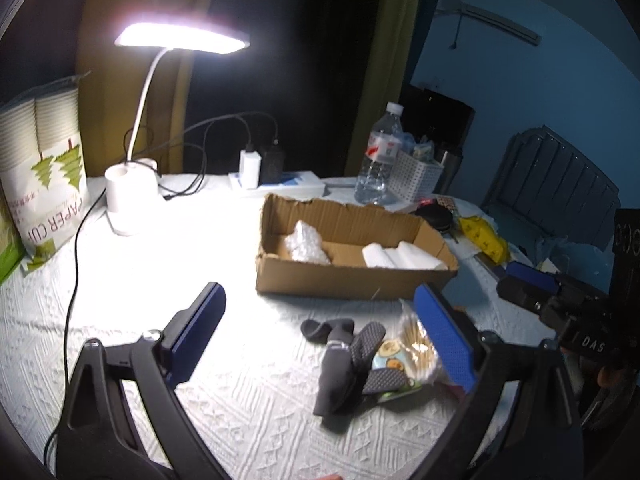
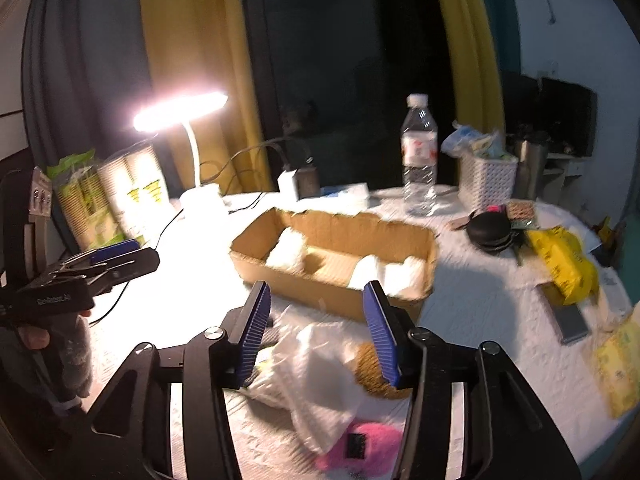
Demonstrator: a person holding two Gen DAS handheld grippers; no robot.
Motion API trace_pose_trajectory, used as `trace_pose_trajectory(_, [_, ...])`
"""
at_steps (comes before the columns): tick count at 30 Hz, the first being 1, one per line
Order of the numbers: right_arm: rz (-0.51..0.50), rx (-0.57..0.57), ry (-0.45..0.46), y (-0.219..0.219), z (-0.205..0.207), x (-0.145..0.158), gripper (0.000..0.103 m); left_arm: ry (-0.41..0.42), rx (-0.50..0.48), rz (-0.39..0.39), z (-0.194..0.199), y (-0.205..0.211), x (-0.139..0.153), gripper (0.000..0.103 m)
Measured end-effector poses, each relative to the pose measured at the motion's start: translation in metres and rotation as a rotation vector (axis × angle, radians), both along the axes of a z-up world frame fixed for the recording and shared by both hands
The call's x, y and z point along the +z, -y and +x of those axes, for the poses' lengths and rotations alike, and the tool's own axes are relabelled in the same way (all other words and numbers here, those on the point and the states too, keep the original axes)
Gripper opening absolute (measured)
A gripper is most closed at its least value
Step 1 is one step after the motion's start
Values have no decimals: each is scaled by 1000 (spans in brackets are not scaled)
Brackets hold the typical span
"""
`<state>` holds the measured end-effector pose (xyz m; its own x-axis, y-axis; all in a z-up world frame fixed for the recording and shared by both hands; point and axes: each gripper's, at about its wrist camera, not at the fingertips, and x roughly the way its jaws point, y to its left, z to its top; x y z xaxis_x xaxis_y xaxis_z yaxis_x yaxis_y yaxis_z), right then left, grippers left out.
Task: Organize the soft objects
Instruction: 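Grasp the white paper towel with the right tool while the left tool grasps the gray glove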
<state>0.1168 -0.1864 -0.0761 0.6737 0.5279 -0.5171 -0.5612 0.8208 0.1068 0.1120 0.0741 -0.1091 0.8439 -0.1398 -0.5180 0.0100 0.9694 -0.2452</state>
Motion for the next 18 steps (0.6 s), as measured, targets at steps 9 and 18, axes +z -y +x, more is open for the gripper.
trace_pose_trajectory(9, [-33, 32, -88, -9, 1, -32, 52, -68, -12, 6, 1, 9, -21, 96])
trace_pose_trajectory(18, [-69, 53, -163, -3, 5, -64, 52, -172, -46, 39, 17, 28, -49, 96])
